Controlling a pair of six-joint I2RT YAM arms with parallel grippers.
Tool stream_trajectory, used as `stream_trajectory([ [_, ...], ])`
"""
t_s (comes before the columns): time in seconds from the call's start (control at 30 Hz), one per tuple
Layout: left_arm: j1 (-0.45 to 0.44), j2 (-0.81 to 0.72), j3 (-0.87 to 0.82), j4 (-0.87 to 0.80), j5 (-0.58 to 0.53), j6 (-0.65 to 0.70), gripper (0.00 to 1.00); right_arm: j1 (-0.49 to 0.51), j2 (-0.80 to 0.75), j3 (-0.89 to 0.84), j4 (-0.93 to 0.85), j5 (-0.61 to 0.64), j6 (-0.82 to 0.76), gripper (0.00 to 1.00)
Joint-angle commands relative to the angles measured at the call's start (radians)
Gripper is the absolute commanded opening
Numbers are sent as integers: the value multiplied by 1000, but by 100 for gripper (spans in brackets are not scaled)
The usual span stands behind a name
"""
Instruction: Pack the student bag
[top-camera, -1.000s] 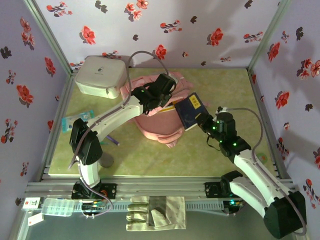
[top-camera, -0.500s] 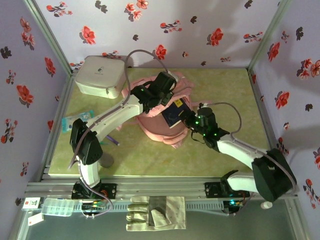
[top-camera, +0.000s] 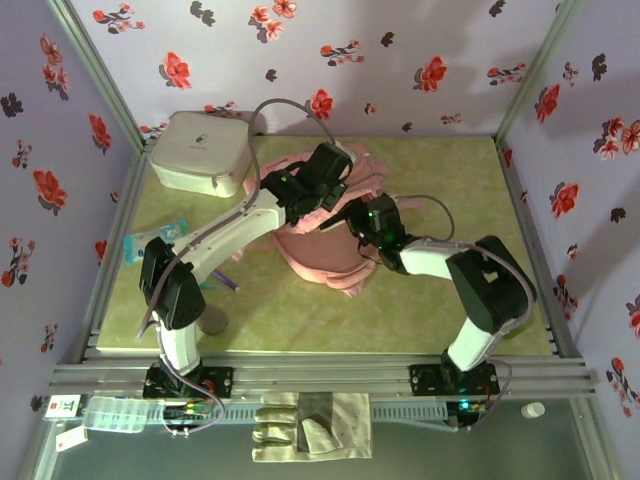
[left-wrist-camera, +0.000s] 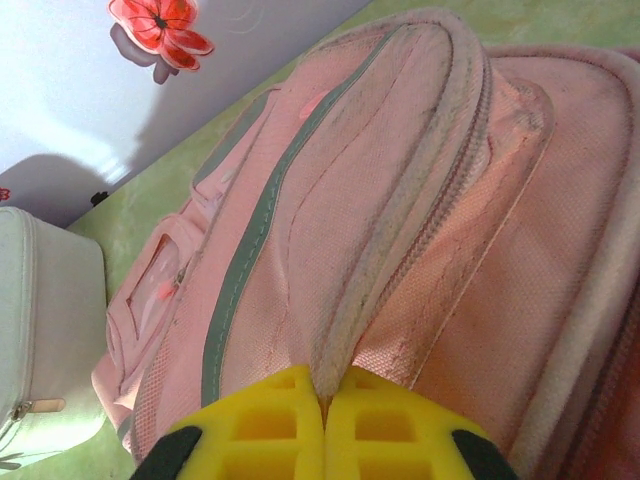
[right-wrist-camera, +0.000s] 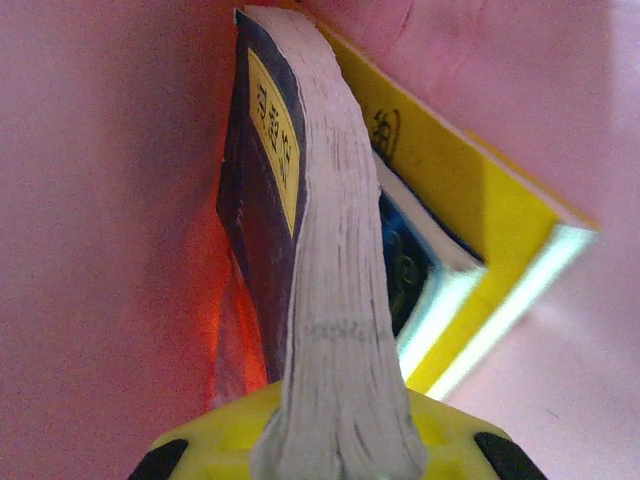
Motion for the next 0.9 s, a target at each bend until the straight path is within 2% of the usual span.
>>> stream_trajectory([
  [0.0,7,-51,56,107,14,-29,0,12,64,50,91,8,73,7],
  [0.13,9,-71,36,132,31,-62,0,12,109,41,191,51,139,6],
  [0.2,9,-78,31,142,34,-62,0,10,118,62,175,54,137,6],
  [0.37,13,-82,26,143,42,-69,0,6,182,132,136,-6,146,9],
  [0.53,20,-89,7,150,52,-83,0,-12,235,139,206,-69,205,16],
  [0.67,29,-97,-6,148,54,-89,0,-29,163,70,228,-58,202,30],
  [0.77,39,-103,-16,149,63,-96,0,-38,61,23,161,-46,159,41],
  [0.87,47,-101,-22,152,80,-109,0,-43,-43,-49,104,-9,141,49],
])
